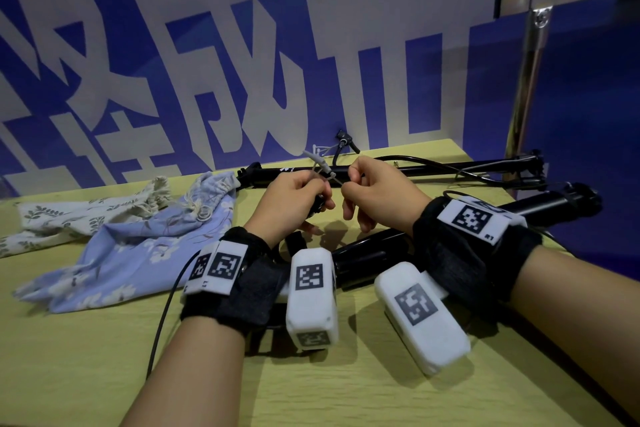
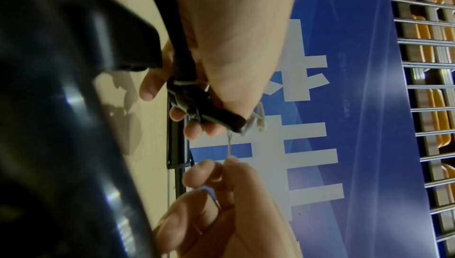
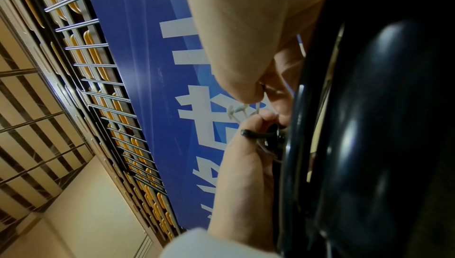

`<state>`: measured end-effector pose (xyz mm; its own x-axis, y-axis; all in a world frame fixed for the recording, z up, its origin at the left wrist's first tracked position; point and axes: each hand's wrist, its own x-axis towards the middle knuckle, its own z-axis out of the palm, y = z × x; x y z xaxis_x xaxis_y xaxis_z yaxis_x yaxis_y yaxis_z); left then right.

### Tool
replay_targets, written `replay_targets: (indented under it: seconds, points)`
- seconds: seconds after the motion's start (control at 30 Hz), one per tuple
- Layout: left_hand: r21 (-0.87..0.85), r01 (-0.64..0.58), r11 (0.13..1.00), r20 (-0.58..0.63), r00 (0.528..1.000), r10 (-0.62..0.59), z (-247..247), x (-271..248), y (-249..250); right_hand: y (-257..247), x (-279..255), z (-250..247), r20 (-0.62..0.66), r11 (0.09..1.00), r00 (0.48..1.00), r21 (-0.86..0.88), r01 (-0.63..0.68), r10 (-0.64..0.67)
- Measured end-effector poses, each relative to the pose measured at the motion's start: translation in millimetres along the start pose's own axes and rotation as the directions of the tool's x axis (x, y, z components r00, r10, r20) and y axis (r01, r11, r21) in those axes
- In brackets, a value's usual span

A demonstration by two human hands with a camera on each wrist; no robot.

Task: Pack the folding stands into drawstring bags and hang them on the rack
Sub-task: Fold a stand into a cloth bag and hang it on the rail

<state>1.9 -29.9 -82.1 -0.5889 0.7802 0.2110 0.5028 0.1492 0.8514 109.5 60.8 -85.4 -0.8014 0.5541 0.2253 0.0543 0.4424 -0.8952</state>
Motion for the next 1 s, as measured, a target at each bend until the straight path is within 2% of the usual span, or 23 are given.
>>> replay_targets:
  seconds: [0.63, 0.83, 1.0]
  points:
    - [0.035, 0.007, 0.999, 0.022, 1.0, -0.008, 1.3, -2.4, -0.4, 2.2, 1.7, -0.2, -0.043, 0.999, 0.999, -0.032, 0.003, -0.005]
    - [0.067, -0.032, 0.997, 0.09, 0.996, 0.026, 0.9, -4.3, 1.5, 2.4, 1.7, -0.5, 0.0, 0.999, 1.0, -0.035, 0.005, -0.005]
    - [0.072, -0.021, 0.997, 0.086, 0.996, 0.015, 1.1, -5.0, 3.1, 2.2, 0.6, -1.8, 0.024, 1.0, 1.0, -0.017, -0.014, 0.014]
